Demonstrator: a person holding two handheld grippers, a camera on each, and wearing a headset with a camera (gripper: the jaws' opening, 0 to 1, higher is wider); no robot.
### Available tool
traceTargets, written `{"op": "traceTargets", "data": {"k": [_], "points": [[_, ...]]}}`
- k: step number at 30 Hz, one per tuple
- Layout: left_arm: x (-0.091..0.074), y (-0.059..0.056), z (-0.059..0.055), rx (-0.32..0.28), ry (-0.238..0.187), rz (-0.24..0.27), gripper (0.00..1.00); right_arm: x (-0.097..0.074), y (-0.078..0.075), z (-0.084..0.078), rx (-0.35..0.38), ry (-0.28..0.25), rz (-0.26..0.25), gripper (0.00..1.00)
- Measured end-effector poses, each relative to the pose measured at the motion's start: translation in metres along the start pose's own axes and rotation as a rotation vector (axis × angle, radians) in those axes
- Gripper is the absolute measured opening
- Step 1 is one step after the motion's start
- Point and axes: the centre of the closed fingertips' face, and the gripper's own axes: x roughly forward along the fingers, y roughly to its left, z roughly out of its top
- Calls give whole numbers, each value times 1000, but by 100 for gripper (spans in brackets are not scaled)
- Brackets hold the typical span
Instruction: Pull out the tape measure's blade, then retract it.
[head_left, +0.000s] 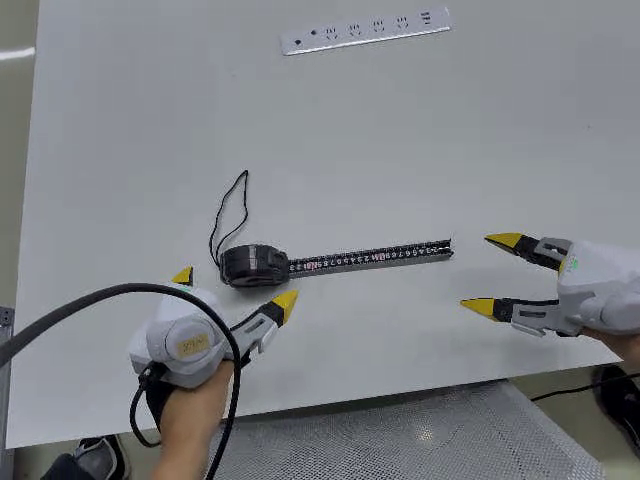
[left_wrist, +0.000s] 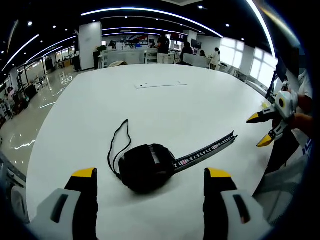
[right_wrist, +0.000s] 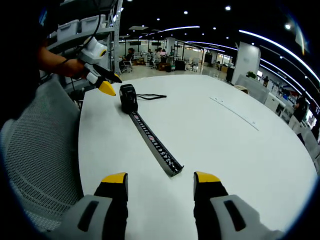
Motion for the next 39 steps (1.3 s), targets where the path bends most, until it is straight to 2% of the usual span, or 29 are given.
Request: {"op": "traceTargets", "data": {"k": [8,30,39], "points": [[4,2,2,-14,-1,22,85,8,-1,4,-28,0,35,48],[16,2,1,-61,10,68,83,26,-13,-9,-135,49,136,37],[26,4,-5,-140,12,103,82,33,-16,-9,-163,48,166,33]]}}
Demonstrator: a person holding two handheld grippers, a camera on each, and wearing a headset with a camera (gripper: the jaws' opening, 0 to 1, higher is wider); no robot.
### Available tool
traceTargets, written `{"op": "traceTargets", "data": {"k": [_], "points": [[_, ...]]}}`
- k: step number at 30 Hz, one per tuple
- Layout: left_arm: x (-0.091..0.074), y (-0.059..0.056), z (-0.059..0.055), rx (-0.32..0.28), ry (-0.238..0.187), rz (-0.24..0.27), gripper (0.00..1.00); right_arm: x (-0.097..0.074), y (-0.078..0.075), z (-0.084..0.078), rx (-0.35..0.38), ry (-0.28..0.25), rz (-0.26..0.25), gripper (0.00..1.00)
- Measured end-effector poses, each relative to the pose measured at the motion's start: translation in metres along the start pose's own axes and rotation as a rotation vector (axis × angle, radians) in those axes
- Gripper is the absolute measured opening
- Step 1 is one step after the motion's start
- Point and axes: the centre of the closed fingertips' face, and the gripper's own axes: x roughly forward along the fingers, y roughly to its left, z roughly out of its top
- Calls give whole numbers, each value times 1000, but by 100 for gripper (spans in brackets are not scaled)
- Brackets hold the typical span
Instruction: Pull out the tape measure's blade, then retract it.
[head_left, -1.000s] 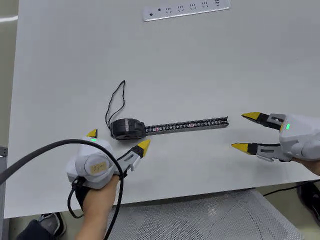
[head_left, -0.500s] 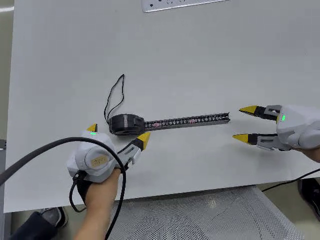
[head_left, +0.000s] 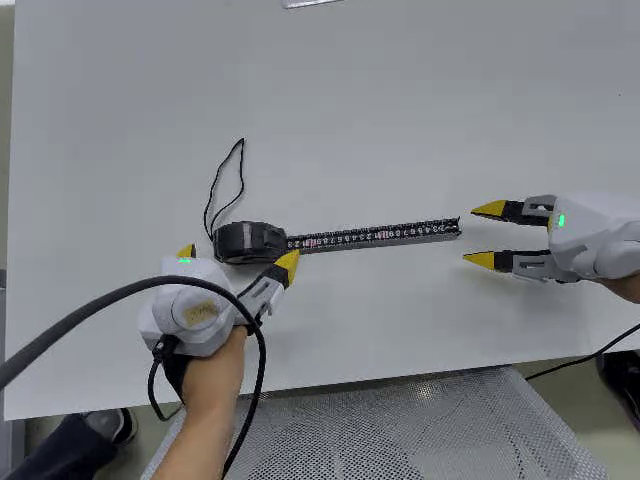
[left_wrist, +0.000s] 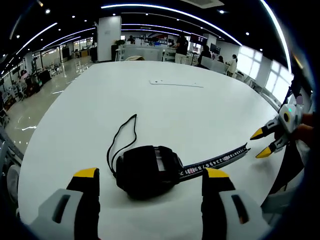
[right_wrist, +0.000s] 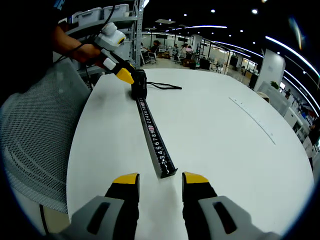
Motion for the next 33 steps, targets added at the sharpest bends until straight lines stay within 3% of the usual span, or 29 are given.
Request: {"op": "traceTargets", "data": {"k": [6,33], "points": [[4,2,0,-31,0,13,80,5,-2,-2,-19,2,17,31],[22,1,-2,-56,1,71,74,30,-10,-7,-80,17,108,15]]}}
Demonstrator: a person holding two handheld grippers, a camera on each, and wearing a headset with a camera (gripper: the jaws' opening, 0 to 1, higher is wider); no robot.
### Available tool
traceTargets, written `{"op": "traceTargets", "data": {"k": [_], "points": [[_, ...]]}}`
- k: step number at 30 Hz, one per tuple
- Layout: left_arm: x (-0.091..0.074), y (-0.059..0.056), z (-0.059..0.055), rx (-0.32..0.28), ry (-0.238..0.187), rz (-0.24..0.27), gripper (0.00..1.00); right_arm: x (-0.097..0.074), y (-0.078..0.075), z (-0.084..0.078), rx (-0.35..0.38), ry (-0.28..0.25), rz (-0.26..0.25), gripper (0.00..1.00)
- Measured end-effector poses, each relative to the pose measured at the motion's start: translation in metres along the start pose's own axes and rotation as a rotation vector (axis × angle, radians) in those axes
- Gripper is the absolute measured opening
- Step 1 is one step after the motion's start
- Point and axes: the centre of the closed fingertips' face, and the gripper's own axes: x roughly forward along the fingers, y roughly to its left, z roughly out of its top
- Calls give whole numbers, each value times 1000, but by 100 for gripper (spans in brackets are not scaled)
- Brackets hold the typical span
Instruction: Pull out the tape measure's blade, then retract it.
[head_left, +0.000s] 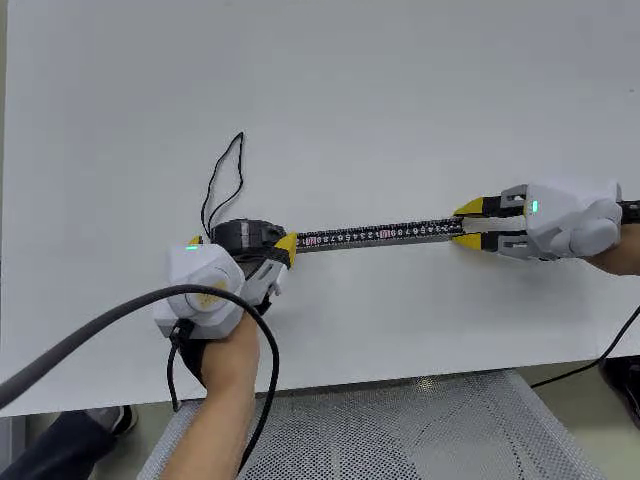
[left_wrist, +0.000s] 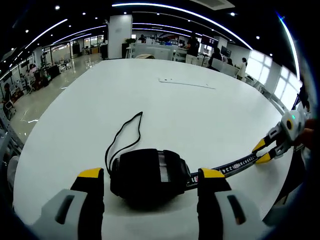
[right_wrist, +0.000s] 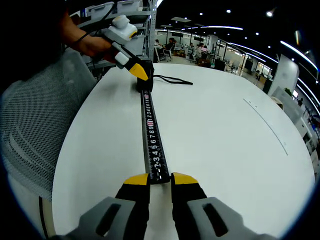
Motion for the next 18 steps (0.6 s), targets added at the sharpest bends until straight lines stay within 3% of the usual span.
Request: {"op": "traceTargets", "data": {"k": [12,18], "points": [[7,1,-4,-4,7,24,70,-1,1,0,-5,-3,15,13],[9,2,-4,-42,3,40,67,-2,1,-1,-8,-1,19,13]]}}
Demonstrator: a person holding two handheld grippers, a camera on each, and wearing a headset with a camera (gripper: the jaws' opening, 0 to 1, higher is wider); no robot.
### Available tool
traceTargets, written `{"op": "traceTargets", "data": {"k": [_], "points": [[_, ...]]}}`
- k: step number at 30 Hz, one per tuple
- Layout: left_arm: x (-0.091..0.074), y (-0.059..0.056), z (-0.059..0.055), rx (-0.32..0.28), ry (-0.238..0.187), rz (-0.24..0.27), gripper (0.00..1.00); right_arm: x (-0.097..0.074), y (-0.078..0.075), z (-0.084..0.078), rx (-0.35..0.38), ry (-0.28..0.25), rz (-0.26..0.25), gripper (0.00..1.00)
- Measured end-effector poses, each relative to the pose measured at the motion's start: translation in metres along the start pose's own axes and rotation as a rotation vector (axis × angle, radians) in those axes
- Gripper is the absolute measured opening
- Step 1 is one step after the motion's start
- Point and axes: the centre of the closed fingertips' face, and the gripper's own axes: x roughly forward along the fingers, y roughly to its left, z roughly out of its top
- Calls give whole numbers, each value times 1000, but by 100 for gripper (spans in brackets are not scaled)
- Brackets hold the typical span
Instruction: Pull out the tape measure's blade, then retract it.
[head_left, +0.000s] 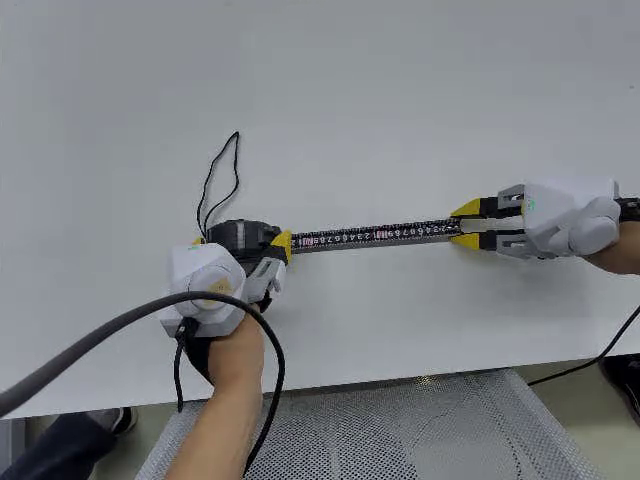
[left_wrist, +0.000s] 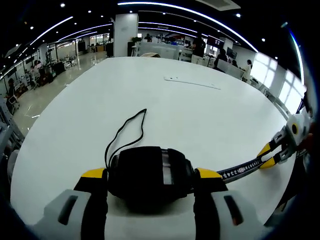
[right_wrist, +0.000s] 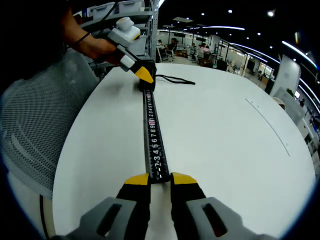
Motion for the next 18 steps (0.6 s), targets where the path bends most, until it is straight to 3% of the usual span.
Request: {"op": "traceTargets", "data": {"k": [1,7,11,18], "points": [[0,-1,1,-30,-8,-2,67,0,0,0,1,0,-1,13],[2,0,0,-58,-4,14,68,0,0,-1,-3,3,0,13],[3,1,-2,-121,-5,37,69,0,1,-1,-3,3,3,13],[2,1,-2,-107,-4,52,68,0,2,-1,-9,4,3,13]]}}
